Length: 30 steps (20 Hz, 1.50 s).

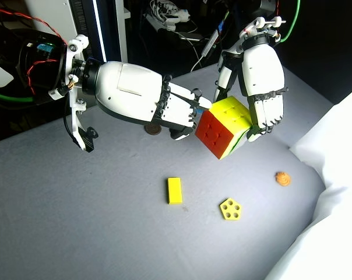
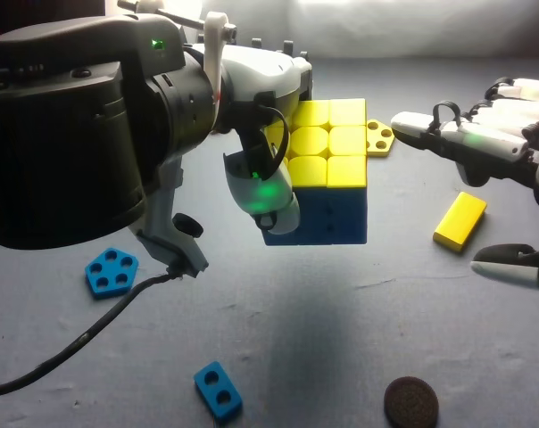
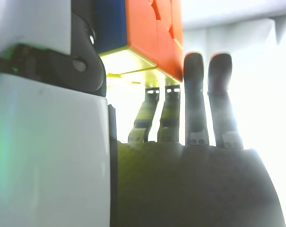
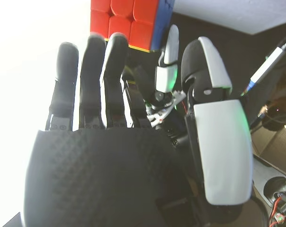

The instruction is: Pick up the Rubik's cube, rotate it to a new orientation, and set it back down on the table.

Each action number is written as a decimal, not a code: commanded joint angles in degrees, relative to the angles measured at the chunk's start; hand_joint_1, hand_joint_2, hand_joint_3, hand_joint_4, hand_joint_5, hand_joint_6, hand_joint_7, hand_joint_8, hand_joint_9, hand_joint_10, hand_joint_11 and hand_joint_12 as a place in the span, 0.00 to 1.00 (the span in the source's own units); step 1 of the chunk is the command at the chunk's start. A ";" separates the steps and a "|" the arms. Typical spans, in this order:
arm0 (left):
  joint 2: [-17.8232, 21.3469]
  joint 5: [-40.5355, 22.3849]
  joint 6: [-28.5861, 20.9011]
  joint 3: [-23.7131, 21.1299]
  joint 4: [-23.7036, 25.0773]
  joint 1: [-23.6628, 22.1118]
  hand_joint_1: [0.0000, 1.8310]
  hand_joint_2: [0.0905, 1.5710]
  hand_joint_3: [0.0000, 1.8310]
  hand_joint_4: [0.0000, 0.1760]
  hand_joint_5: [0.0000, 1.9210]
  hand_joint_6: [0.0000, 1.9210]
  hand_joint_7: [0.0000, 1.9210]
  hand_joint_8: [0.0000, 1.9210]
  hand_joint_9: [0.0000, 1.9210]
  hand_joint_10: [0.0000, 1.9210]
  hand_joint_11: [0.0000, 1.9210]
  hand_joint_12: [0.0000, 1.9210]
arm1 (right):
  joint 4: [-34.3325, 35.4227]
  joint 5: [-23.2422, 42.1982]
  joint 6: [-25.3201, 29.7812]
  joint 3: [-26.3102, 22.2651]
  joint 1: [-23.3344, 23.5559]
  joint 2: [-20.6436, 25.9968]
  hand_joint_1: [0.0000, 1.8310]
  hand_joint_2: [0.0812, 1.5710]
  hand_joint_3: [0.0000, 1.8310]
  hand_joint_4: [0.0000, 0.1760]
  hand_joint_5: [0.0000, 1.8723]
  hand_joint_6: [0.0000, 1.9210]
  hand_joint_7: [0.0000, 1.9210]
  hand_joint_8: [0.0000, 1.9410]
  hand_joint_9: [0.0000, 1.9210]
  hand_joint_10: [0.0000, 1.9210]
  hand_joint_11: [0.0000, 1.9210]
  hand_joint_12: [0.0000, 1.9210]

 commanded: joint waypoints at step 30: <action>-0.27 1.71 -0.22 1.65 4.59 -1.20 0.70 0.66 0.00 0.00 0.04 0.89 0.00 0.92 0.05 0.94 0.08 0.95 | 7.18 4.37 -13.33 0.36 2.04 -7.15 0.39 0.76 0.00 0.00 0.02 0.00 0.12 0.77 0.14 0.99 0.09 1.00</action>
